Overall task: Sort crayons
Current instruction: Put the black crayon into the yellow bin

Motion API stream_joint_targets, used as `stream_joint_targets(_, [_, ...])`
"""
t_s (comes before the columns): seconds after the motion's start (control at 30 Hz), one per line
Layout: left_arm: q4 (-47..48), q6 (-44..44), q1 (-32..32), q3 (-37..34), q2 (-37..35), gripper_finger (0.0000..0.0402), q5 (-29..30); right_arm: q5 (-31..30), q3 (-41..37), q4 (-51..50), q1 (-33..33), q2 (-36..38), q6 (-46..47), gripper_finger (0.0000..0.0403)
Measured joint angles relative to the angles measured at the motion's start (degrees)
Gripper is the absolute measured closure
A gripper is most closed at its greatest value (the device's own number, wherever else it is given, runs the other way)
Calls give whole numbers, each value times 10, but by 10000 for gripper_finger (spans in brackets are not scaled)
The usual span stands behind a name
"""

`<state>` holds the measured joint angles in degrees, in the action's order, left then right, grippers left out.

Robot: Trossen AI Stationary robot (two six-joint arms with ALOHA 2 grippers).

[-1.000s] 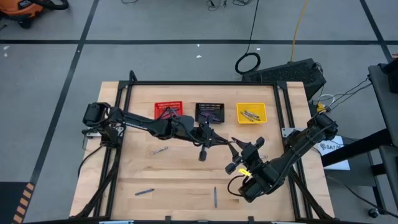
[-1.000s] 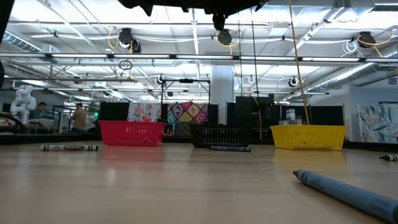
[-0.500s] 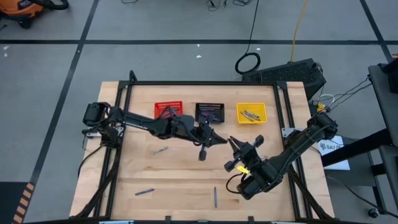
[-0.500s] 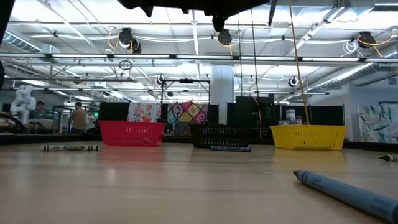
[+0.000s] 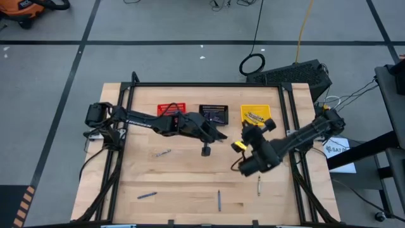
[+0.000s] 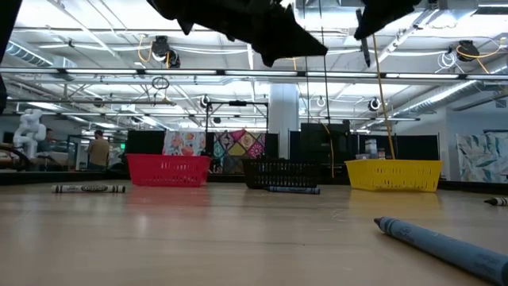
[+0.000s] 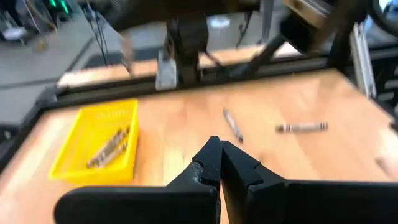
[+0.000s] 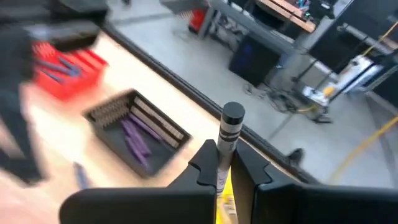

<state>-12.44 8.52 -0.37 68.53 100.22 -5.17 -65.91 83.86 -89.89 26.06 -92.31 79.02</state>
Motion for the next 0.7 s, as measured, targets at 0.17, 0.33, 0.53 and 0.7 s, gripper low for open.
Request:
stream_joint_targets(0.17, [31,14,3,0,0,393,0,52,-15,0,-60,11,-97,402])
stream_joint_targets(0.33, [47,26,3,0,0,393,0,107,-51,3,-125,26,-170,402])
stream_joint_targets(0.53, [63,24,3,0,0,393,8,172,-85,20,-198,31,-256,402])
stream_joint_targets(0.7, [76,23,2,0,0,393,9,216,-112,103,-258,31,-378,403])
